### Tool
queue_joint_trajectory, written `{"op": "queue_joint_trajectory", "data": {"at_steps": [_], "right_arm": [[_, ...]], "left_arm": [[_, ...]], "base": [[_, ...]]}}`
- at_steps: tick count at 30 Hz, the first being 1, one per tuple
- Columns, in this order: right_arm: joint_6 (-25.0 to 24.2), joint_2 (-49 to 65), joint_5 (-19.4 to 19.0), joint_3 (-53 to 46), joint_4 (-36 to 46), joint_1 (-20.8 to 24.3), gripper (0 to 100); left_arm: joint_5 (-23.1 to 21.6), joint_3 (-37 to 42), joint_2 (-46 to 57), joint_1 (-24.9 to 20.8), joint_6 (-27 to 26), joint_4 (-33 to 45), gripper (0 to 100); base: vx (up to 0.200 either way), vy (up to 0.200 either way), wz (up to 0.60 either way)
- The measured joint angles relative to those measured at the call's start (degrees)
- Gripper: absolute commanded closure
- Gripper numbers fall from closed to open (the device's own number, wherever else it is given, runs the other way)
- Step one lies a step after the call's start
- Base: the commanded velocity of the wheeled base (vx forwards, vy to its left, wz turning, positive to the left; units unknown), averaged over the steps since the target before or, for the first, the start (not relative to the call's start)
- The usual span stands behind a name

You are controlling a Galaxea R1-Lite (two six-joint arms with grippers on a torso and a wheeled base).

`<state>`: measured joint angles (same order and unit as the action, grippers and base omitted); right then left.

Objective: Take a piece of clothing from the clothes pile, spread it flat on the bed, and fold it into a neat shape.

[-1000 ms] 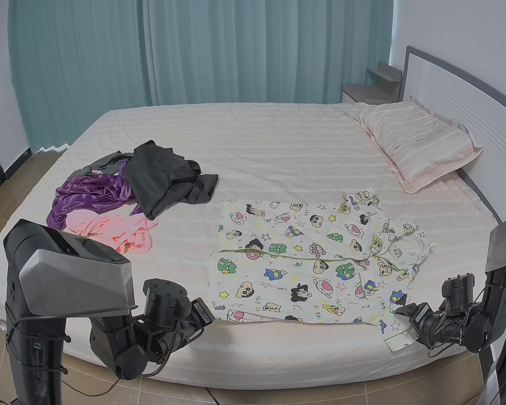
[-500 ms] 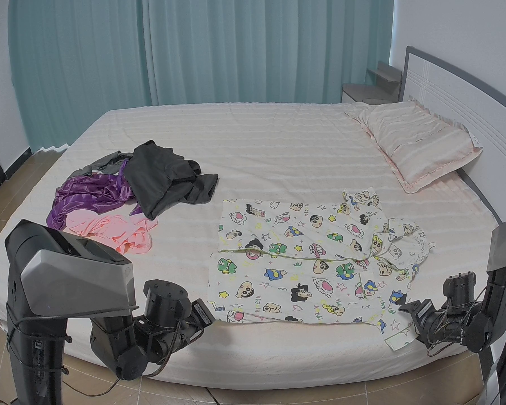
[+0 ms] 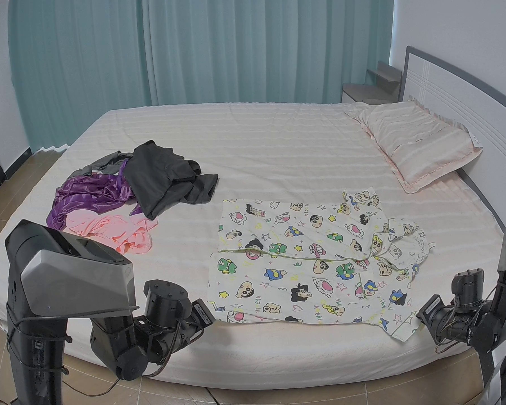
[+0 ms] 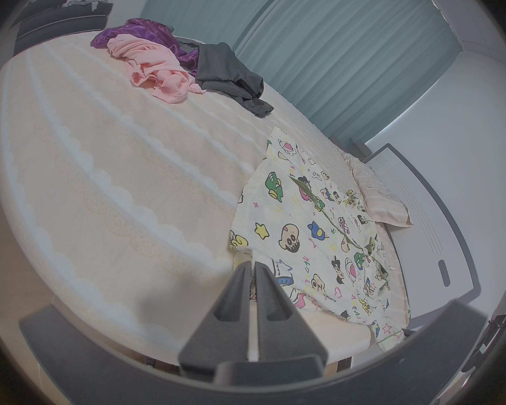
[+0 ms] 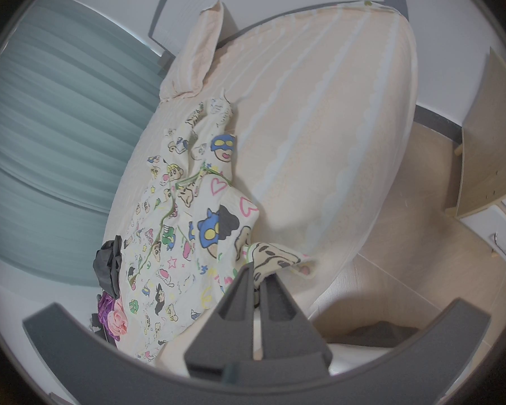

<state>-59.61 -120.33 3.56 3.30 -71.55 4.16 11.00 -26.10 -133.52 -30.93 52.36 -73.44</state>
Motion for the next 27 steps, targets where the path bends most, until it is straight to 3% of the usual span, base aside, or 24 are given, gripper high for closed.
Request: {"op": "queue_joint_trajectory", "data": {"at_steps": [6,12,27], "right_arm": [[6.77,5.50,4.91,-1.30,0.44,0.02,100],[13.41,9.86,6.25,-2.18,4.30,0.06,100],[18.37,11.96,8.03,-2.29,16.35,3.91,100]], "left_arm": [[-0.02,0.06,0.00,-0.07,0.00,-0.02,100],[-0.02,0.39,0.00,-0.16,-0.06,-0.16,100],[-0.02,3.41,0.34,-1.73,-0.41,-0.27,100]], "base": [[0.000,0.000,0.00],[0.000,0.000,0.00],[0.000,0.000,0.00]]}}
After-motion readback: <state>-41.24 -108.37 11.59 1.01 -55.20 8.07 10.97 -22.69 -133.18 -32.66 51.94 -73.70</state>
